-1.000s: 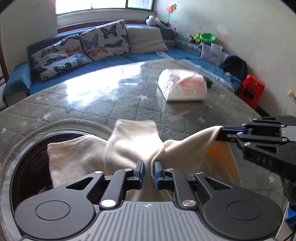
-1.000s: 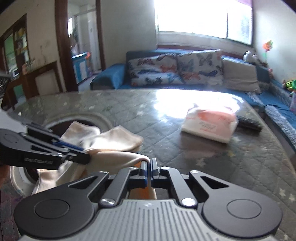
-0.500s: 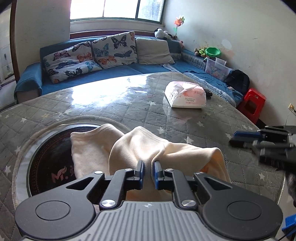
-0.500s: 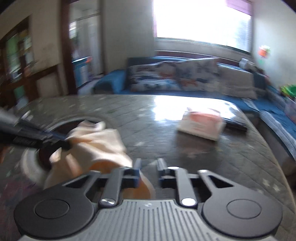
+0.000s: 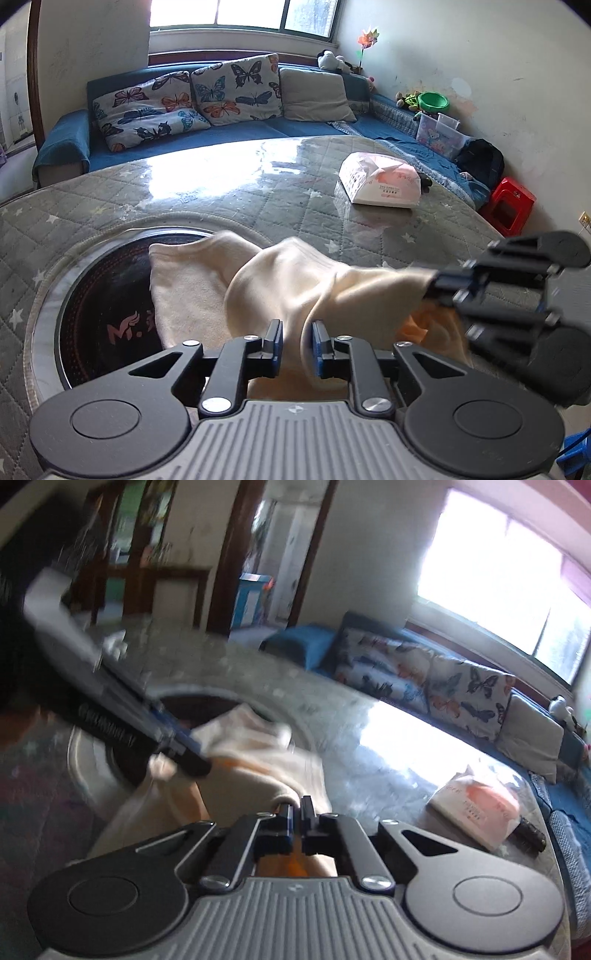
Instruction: Fold clothes
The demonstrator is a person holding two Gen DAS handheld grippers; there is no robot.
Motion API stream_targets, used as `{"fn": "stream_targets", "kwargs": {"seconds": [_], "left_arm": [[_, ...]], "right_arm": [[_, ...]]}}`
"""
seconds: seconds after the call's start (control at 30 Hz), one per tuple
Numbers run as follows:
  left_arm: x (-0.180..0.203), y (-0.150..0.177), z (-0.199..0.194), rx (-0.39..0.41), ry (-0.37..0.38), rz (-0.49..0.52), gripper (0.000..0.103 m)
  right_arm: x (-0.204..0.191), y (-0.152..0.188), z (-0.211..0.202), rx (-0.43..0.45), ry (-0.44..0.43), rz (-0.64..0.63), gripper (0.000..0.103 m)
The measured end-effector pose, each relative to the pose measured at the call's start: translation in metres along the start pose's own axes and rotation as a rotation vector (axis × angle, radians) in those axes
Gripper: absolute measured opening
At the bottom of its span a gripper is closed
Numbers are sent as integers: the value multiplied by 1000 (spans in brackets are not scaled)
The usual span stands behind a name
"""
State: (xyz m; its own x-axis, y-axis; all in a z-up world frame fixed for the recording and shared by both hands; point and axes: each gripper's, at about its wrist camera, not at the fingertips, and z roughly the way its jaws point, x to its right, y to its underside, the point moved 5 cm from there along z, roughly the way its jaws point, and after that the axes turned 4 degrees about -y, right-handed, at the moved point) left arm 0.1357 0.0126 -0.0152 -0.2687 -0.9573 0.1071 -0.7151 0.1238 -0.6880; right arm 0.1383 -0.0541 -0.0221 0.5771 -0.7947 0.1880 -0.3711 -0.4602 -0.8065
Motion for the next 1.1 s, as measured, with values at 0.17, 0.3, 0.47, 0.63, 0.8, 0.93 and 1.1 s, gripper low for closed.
{"fn": "stream_targets", "kwargs": {"seconds": [0.17,0.3,0.47,0.63,0.8,0.93,1.1], "left_arm": [[11,-3,6,-3,6,23,25],[28,-8,7,17,14,71,46],[45,-18,24,14,-18,126,48],[31,-14,34,0,-65,110,13],[-7,-5,5,38,-117,19,3],[-41,2,-40,105,-190,-43,2],[-77,19,-87,143,-251,-111,2]], "right_arm": [[44,5,-31,31,143,152,2],[86,25,-58,26,285,303,2],[123,68,-85,-4,402,485,2],[137,118,-95,-99,445,526,2],[138,147,-96,-149,446,601,2],[134,158,-98,-163,448,626,3],[130,164,-100,-166,443,649,3]]}}
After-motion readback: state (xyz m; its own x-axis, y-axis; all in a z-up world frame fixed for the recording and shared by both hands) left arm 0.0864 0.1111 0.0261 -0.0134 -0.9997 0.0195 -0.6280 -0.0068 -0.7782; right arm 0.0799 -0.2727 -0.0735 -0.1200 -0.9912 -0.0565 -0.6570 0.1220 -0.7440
